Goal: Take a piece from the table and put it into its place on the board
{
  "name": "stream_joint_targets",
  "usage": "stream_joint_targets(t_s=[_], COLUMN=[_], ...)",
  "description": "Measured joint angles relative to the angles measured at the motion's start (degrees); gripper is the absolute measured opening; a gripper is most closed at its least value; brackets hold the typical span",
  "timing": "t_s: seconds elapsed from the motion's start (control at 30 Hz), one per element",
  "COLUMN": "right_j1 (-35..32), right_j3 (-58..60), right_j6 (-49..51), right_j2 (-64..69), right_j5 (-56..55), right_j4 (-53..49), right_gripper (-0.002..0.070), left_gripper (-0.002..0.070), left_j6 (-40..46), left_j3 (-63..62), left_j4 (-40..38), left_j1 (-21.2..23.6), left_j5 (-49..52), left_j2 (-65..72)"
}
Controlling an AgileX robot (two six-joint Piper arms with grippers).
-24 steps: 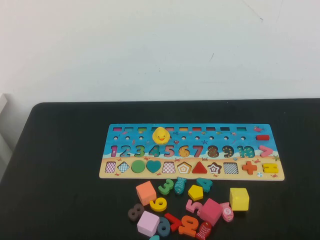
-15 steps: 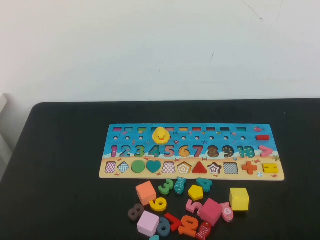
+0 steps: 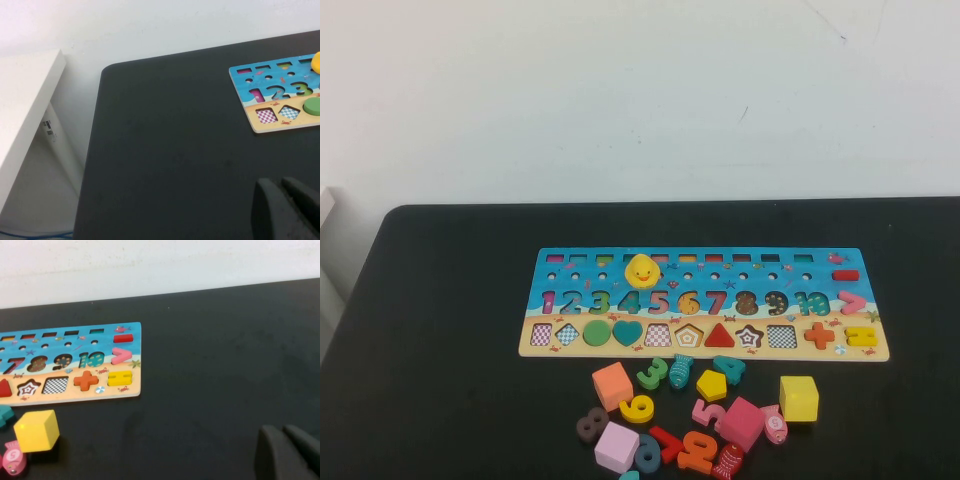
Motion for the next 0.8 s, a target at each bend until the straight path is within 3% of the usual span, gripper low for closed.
stream_joint_targets(t_s=[0.4,0.5,0.6,0.63,0.8], right_j1=[0.0,0.0,0.0,0.0,0.0], right_j3=[0.0,0.1,0.1,0.1,0.1], right_j6=[0.0,0.8,6.2,7.8,7.0], right_j2=[0.0,0.0,0.0,0.0,0.0], right_j5=[-0.3,-1.2,-2.5,-3.1,-6.4], right_j4=[3.4,14.9,33.5,44.3,51.5], right_gripper=[0.0019,0.0019,0.0019,0.0019,0.0019], left_gripper=[-0.0002,-0.0002,-0.0002,-0.0002,-0.0002], left_j6=[0.0,0.0,0.1,0.1,0.1], left_j3=[0.0,0.0,0.0,0.0,0.0], left_j4=[0.0,0.0,0.0,0.0,0.0], left_j1=[0.0,0.0,0.0,0.0,0.0], left_j5=[0.0,0.0,0.0,0.0,0.0], left_j2=[0.0,0.0,0.0,0.0,0.0])
